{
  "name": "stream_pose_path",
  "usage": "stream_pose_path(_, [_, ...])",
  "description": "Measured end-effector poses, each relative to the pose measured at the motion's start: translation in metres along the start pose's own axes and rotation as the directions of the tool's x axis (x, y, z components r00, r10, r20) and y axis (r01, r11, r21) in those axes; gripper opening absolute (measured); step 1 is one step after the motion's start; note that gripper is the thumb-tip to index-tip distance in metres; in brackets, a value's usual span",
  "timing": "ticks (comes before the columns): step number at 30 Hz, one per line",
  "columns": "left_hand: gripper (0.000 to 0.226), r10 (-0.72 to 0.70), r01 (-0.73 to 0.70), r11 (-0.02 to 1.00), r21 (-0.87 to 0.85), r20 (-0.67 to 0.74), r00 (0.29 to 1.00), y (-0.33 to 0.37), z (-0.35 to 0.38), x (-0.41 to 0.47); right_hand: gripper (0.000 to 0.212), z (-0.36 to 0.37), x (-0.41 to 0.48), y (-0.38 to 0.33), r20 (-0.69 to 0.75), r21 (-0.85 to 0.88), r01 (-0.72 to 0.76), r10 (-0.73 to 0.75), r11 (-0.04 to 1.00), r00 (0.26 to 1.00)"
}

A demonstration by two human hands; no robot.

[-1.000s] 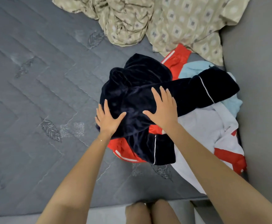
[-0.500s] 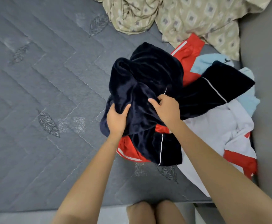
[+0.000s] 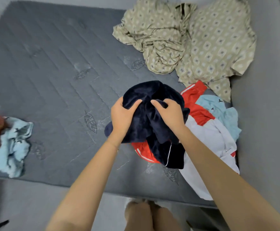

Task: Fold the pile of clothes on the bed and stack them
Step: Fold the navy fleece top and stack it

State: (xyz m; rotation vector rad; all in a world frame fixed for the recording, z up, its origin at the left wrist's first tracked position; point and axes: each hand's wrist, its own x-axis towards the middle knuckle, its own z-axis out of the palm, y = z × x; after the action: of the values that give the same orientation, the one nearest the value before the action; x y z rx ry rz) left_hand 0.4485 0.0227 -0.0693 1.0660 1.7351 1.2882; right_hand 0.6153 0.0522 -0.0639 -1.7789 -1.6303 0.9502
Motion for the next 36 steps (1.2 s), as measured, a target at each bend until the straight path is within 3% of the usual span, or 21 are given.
stream_pose_path(9, [0.022, 0.100, -0.100, 0.995, 0.012, -0.021, 0.995, 0.052, -0.139, 0.018, 0.062, 0.027, -0.041, -0.125, -0.044, -0.010, 0.098, -0.098, 0.995, 0.994])
stream_pose_path(19, [0.023, 0.116, -0.120, 0.992, 0.048, 0.082, 0.990, 0.050, -0.326, 0.066, 0.059, 0.145, -0.080, -0.261, -0.187, 0.092, 0.081, -0.062, 0.993, 0.980])
stream_pose_path(24, [0.020, 0.162, -0.163, 0.985, 0.048, 0.032, 0.986, 0.065, -0.405, 0.095, 0.057, 0.189, -0.094, -0.316, -0.240, 0.148, 0.110, -0.072, 0.983, 0.968])
stream_pose_path(30, [0.022, 0.181, -0.186, 0.976, 0.115, 0.056, 0.982, 0.064, -0.449, 0.104, 0.055, 0.219, -0.109, -0.344, -0.208, 0.154, 0.100, -0.066, 0.983, 0.976])
stream_pose_path(36, [0.030, 0.234, -0.219, 0.951, 0.218, -0.045, 0.971, 0.059, -0.506, 0.117, 0.056, 0.239, -0.112, -0.362, -0.121, 0.139, 0.130, -0.113, 0.982, 0.986])
